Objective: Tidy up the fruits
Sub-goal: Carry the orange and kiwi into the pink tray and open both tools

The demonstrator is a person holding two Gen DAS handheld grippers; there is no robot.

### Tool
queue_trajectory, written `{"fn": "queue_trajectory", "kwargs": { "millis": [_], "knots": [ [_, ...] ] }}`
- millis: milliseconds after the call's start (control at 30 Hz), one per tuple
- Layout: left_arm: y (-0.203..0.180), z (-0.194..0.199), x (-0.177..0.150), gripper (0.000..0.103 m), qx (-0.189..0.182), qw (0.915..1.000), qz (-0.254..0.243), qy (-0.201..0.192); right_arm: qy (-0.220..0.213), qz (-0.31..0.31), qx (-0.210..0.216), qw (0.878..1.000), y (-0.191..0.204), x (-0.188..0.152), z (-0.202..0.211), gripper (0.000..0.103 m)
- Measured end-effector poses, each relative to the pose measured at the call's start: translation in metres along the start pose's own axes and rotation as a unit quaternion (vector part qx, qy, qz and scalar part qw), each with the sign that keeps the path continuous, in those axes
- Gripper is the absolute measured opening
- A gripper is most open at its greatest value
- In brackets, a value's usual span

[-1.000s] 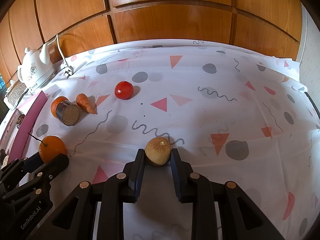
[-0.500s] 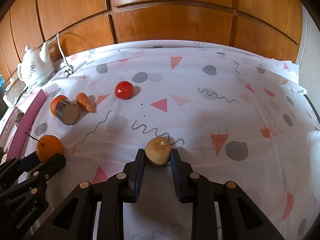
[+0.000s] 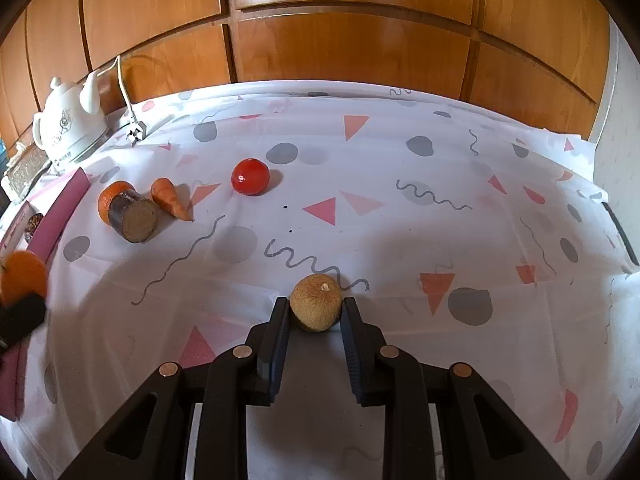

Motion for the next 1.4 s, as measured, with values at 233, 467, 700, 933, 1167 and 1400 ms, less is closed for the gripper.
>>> {"fn": "queue_trajectory", "kwargs": {
  "millis": [233, 467, 700, 933, 1167, 1400],
  "knots": [
    [0.027, 0.014, 0.001, 0.037, 0.022, 0.9996, 0.017, -0.010, 0.006, 0.020, -0.018, 1.000, 0.008, 0.000, 0.001, 0.025],
    [0.060, 0.019, -0.002, 0.037, 0.043, 0.9980, 0.046, -0.011, -0.001, 0.029, 0.034, 0.999, 0.045, 0.005, 0.012, 0.025],
    [0.097, 0.024, -0.002, 0.037, 0.072, 0.9944, 0.076, -0.016, -0.011, 0.064, 0.132, 0.989, 0.115, 0.023, 0.027, 0.025],
    [0.140, 0.029, -0.013, 0.038, 0.109, 0.9882, 0.106, -0.017, 0.009, 0.091, 0.208, 0.974, 0.184, 0.031, 0.025, 0.025],
    [0.179, 0.026, -0.033, 0.038, 0.141, 0.9804, 0.137, 0.003, 0.027, 0.122, 0.248, 0.961, 0.241, 0.030, 0.018, 0.025],
    [0.189, 0.028, -0.034, 0.040, 0.156, 0.9758, 0.154, 0.003, 0.045, 0.141, 0.265, 0.953, 0.270, 0.027, 0.008, 0.026]
  ]
}}
Point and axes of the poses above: each gripper's, at about its wrist camera, not at the fingertips, and z roughly against the way its jaws point, y to its left, x to its top, the point moved 5 cm from there along -z, roughly the way its jaws point, and after that the axes turned 10 degrees about x, right-handed, at the moved point
